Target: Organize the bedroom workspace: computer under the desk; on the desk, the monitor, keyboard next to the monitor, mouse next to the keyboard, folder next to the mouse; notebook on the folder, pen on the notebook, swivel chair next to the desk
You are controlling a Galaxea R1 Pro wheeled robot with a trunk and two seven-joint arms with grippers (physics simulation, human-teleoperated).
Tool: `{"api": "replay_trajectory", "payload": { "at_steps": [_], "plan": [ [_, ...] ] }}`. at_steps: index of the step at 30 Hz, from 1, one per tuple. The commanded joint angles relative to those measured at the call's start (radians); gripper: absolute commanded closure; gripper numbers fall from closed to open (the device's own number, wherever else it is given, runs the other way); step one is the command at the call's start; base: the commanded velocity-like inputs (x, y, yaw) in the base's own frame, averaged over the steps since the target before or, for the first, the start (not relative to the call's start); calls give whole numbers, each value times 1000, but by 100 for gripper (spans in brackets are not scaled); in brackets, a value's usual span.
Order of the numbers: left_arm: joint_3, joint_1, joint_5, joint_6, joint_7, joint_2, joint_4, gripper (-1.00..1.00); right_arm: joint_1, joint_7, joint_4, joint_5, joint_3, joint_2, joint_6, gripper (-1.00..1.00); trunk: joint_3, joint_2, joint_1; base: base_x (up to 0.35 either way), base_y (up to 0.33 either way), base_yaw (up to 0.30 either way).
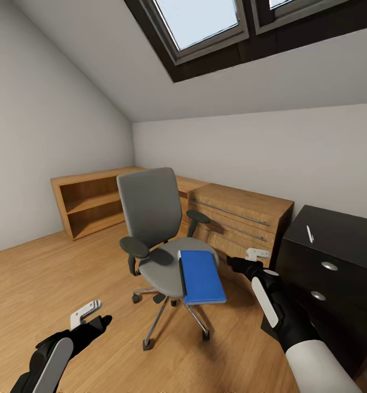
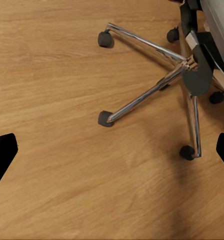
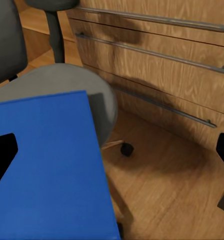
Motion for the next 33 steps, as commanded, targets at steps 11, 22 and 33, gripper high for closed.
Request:
{"api": "replay_trajectory", "payload": {
  "at_steps": [11, 22, 33],
  "plan": [
    [9, -1, 10, 3, 11, -1, -2, -100, -1, -7, 2, -18, -1, -6, -2, -100, -36, -78, 42, 0, 0, 0],
    [21, -1, 10, 3, 10, 0, -4, -100, -1, -4, 38, -150, -70, -15, -5, -100, -70, -155, 84, 0, 0, 0],
    [26, -1, 10, 2, 10, -1, -5, -100, -1, -4, 137, -274, -302, -15, 1, -100, -105, -232, 126, 0, 0, 0]
  ]
}}
